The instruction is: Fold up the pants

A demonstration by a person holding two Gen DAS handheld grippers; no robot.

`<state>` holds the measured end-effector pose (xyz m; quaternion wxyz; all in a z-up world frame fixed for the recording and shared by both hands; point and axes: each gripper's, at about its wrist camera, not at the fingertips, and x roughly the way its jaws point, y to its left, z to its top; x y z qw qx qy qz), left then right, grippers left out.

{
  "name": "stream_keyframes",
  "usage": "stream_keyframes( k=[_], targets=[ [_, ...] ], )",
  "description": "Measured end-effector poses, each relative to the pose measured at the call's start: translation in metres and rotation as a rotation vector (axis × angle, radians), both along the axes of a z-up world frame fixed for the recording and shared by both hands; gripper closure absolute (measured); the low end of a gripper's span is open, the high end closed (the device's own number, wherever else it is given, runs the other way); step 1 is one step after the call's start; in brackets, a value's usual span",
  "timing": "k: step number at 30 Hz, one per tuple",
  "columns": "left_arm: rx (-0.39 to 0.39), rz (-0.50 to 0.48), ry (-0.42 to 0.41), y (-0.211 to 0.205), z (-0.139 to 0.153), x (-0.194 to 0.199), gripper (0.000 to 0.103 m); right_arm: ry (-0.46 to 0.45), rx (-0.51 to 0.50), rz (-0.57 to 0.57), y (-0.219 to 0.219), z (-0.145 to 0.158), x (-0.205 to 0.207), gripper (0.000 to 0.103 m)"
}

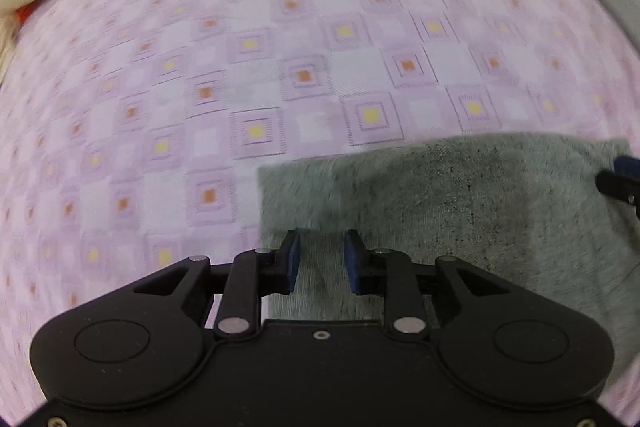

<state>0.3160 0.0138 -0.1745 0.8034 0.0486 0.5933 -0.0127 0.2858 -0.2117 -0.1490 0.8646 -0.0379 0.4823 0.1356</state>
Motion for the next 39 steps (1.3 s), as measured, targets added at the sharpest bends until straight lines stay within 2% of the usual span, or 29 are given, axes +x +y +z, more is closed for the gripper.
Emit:
stream_keyframes(
  k=[3,5,7,10,12,14,19,21,25,31,39],
  targets=[
    [-0.040,0.039,-0.037,0.005,0.019,-0.029,0.068,-0.051,0.017,0.051,-0.004,0.022,-0.031,0.076],
    [-0.050,0.039,-0.034,0.002,0.022,-0.052,0.060,-0.039,0.037,0.066,-0.008,0.026,-0.053,0.076],
    [-0.045,0.018,-0.003,-0.004,0.013,-0.071,0.053,0.016,0.021,0.076,-0.009,0.016,-0.072,0.075],
    [0.020,-0.023,0.081,-0.015,-0.014,-0.098,0.054,0.059,-0.049,0.084,-0.010,-0.008,-0.096,0.074],
    [0.068,-0.057,0.079,-0.024,-0.026,-0.107,0.054,0.068,-0.030,0.052,-0.013,-0.010,-0.101,0.074],
    [0.094,-0.072,0.066,-0.030,-0.023,-0.108,0.055,0.075,-0.021,0.023,-0.012,-0.004,-0.099,0.073],
    [-0.011,0.004,0.020,-0.017,0.006,-0.106,0.053,0.031,0.065,-0.038,-0.027,0.020,-0.091,0.068],
    [-0.025,0.044,0.014,-0.010,0.013,-0.105,0.052,0.027,0.093,-0.084,-0.035,0.025,-0.088,0.059],
    [-0.037,0.109,0.026,0.006,0.021,-0.100,0.052,0.024,0.114,-0.154,-0.048,0.029,-0.082,0.058],
    [-0.054,0.167,0.050,0.022,0.018,-0.089,0.052,0.075,0.167,-0.216,-0.061,0.018,-0.069,0.058],
    [-0.072,0.166,0.104,0.025,-0.004,-0.074,0.052,0.177,0.180,-0.224,-0.061,-0.009,-0.053,0.055]
  ],
)
